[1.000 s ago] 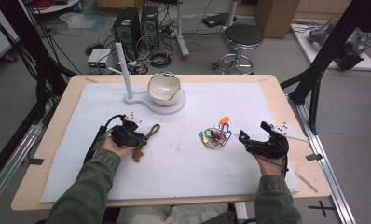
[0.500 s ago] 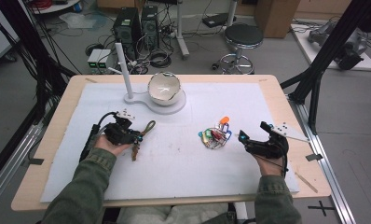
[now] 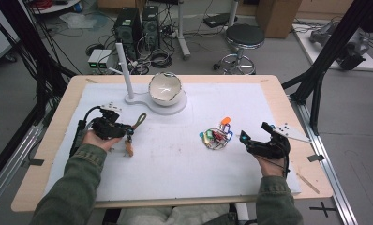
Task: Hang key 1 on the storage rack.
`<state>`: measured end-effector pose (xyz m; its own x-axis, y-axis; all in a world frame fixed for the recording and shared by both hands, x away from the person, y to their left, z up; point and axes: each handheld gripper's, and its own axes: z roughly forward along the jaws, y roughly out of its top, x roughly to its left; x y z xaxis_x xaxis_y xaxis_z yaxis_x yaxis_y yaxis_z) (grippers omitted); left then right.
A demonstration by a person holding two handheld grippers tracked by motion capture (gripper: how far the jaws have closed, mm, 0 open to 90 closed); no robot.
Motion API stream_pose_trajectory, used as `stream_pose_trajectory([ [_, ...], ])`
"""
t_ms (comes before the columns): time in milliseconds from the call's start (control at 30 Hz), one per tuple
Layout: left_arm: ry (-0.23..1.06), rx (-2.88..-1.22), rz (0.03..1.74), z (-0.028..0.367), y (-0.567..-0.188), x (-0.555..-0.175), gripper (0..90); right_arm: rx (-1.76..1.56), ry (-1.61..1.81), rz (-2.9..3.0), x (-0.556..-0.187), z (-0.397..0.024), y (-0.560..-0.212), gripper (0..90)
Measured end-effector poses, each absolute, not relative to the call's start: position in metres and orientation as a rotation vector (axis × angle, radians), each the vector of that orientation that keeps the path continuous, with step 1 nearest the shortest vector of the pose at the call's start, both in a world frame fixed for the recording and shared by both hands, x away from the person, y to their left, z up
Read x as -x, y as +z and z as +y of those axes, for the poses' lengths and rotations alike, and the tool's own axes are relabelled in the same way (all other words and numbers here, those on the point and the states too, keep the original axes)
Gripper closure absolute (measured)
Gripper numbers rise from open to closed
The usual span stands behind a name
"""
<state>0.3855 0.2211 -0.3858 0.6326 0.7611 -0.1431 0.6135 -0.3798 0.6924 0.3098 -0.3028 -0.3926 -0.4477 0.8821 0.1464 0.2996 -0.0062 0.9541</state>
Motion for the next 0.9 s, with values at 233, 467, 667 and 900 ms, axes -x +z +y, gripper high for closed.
stream_pose_trajectory([
  [233,0.316,-2.109,1.102,0.232,-0.366,-0.391,73.9,-1.224,1.474,1.761,-0.310,-0.303,-0.393,0.7],
  [467,0.371,-2.070,1.155,0.244,-0.353,-0.398,74.0,-1.230,1.478,1.759,-0.309,-0.303,-0.392,0.7],
  [667,0.411,-2.024,1.189,0.255,-0.338,-0.404,74.0,-1.225,1.475,1.758,-0.310,-0.303,-0.393,0.7],
  [900,0.443,-2.023,1.208,0.266,-0.323,-0.414,74.1,-1.226,1.476,1.753,-0.309,-0.304,-0.392,0.7],
])
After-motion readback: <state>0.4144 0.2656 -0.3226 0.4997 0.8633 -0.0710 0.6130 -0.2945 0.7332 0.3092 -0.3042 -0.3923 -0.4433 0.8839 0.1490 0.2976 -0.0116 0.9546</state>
